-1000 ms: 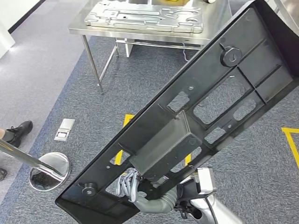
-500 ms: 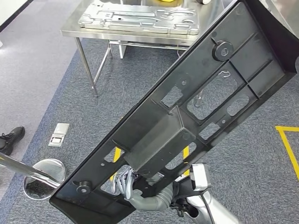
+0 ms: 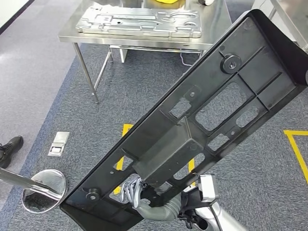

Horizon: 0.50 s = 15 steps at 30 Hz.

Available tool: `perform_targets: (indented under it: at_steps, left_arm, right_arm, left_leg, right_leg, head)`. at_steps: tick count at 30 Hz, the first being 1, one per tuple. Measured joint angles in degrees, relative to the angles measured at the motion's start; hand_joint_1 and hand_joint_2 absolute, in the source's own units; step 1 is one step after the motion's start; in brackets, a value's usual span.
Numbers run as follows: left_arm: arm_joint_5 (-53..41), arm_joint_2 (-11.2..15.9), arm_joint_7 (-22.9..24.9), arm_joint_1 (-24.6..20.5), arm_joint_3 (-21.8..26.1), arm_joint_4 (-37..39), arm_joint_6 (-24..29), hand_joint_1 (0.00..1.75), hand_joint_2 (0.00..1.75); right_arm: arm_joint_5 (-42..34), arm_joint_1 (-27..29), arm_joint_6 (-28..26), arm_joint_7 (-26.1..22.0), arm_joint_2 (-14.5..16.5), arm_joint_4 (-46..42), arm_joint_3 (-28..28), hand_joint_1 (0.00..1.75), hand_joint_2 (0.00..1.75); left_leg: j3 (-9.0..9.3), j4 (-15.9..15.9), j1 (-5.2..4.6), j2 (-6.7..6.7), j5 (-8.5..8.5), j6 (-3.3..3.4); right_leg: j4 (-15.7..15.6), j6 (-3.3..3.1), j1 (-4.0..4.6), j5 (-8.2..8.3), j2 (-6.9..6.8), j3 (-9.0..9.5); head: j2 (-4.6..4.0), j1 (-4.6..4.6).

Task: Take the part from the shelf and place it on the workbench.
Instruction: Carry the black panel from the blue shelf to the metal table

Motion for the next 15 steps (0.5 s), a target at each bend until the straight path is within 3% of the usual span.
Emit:
perform_targets:
  at_steps: [2,4,5,6,7,9,10,12,15]
  left_arm:
    - [0.0,0.0,0.0,0.0,0.0,0.0,0.0,0.0,1.75]
    - [0.0,0.0,0.0,0.0,0.0,0.0,0.0,0.0,1.75]
    - [0.0,0.0,0.0,0.1,0.0,0.0,0.0,0.0,1.75]
    - [0.0,0.0,0.0,0.2,0.0,0.0,0.0,0.0,1.75]
    - [0.1,0.0,0.0,0.3,0.0,0.0,0.0,0.0,1.75]
    - [0.1,0.0,0.0,0.3,0.0,0.0,0.0,0.0,1.75]
    - [0.1,0.0,0.0,0.3,0.0,0.0,0.0,0.0,1.75]
    - [0.1,0.0,0.0,0.2,0.0,0.0,0.1,0.0,1.75]
    - [0.1,0.0,0.1,0.2,0.0,0.0,0.1,0.0,1.75]
  right_arm:
    - [0.0,-0.1,0.0,0.0,0.0,-0.1,0.0,1.75,1.75]
    - [0.0,0.0,0.1,0.0,0.0,-0.2,0.0,1.75,1.75]
    - [0.0,0.1,0.1,0.0,0.0,-0.2,0.0,1.75,1.75]
    - [0.0,0.1,0.1,0.0,0.0,-0.2,0.0,1.75,1.75]
    - [0.0,0.1,0.1,0.0,0.0,-0.2,0.0,1.75,1.75]
    - [0.0,0.1,0.1,0.0,0.0,-0.2,0.0,1.75,1.75]
    - [0.0,0.1,0.1,0.0,0.0,-0.2,0.0,1.75,1.75]
    - [0.0,0.1,0.1,0.0,0.0,-0.2,0.0,1.75,1.75]
    - [0.0,0.1,0.2,0.0,0.0,-0.3,-0.1,1.75,1.75]
  left_leg:
    - [-1.6,3.5,0.11,-0.02,-1.92,-0.66]
    - [-5.71,10.8,0.43,-0.03,-4.65,-1.33]
    - [-7.63,13.7,0.6,-0.04,-5.23,-1.57]
    - [-8.77,14.9,0.73,-0.04,-4.7,-1.72]
    - [-8.8,13.8,0.84,-0.04,-2.96,-1.79]
    - [-6.45,7.2,0.94,-0.08,1.92,-1.68]
    - [-5.13,4.0,0.86,-0.12,3.56,-1.49]
    - [-3.79,1.1,0.59,-0.2,3.86,-0.89]
    - [-3.33,0.2,0.55,-0.18,3.42,0.06]
  right_leg:
    - [-0.4,-0.42,-0.46,-0.13,-0.12,0.59]
    - [-0.5,-0.68,-0.52,-0.5,-0.16,0.95]
    - [-0.4,-0.69,-0.53,-0.71,-0.11,1.17]
    - [-0.4,-0.63,-0.56,-0.97,-0.02,1.46]
    - [-0.4,-0.51,-0.6,-1.29,0.08,1.9]
    - [-0.5,-0.09,-0.71,-2.06,0.19,3.07]
    - [-0.5,0.21,-0.67,-2.45,0.24,3.55]
    - [-0.5,0.8,-0.58,-2.85,0.27,3.9]
    - [-0.7,1.72,-0.62,-3.23,0.21,4.03]
  head:
    - [0.0,-0.05]
    - [0.0,-0.08]
    - [0.0,-0.08]
    - [0.0,-0.08]
    - [0.0,-0.08]
    - [0.0,-0.07]
    - [0.0,-0.07]
    - [0.0,-0.05]
    - [0.0,-0.04]
